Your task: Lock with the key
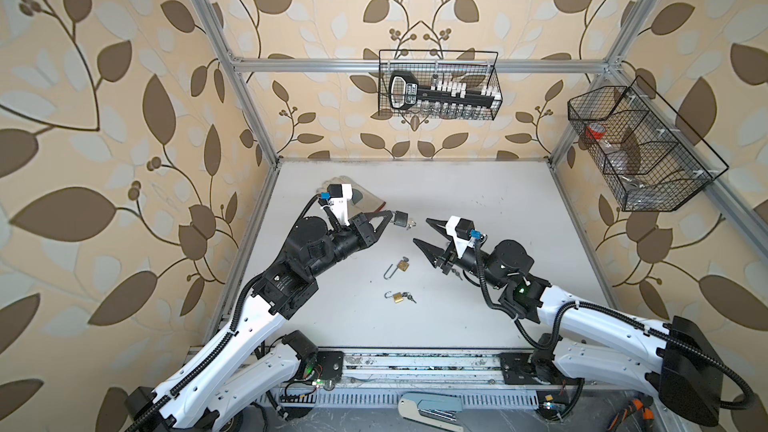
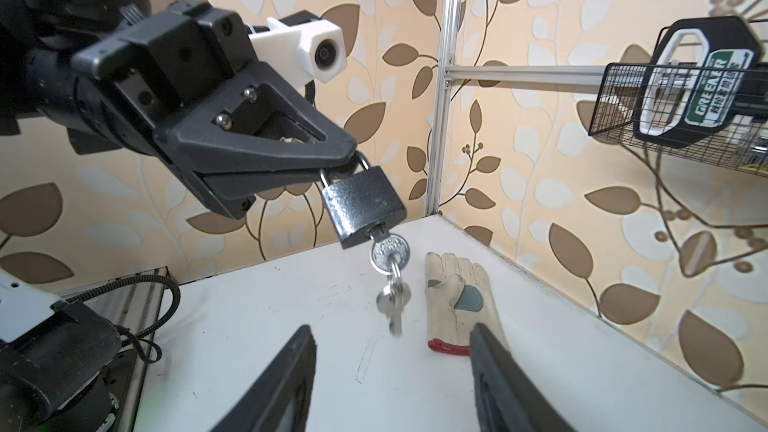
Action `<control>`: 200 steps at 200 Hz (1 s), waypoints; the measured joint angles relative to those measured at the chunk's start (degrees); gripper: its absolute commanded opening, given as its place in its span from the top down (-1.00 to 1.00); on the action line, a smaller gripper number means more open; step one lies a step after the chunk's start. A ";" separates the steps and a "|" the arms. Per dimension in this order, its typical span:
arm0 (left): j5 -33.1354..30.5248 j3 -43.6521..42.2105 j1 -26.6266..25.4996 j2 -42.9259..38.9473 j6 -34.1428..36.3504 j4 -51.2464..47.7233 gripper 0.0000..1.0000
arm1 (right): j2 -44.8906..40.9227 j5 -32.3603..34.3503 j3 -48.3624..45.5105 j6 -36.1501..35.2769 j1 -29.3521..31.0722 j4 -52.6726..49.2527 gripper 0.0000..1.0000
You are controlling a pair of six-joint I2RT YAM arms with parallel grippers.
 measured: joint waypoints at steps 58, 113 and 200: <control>0.02 0.00 -0.02 0.00 0.00 0.15 1.00 | 3.02 5.22 0.44 1.29 1.49 5.22 -0.22; 0.04 0.00 -0.02 0.00 0.00 0.46 1.00 | 5.77 6.91 0.70 1.27 2.58 8.20 0.05; 0.09 0.00 -0.02 0.37 0.02 0.61 1.00 | 8.00 6.64 2.60 1.86 2.60 8.72 0.42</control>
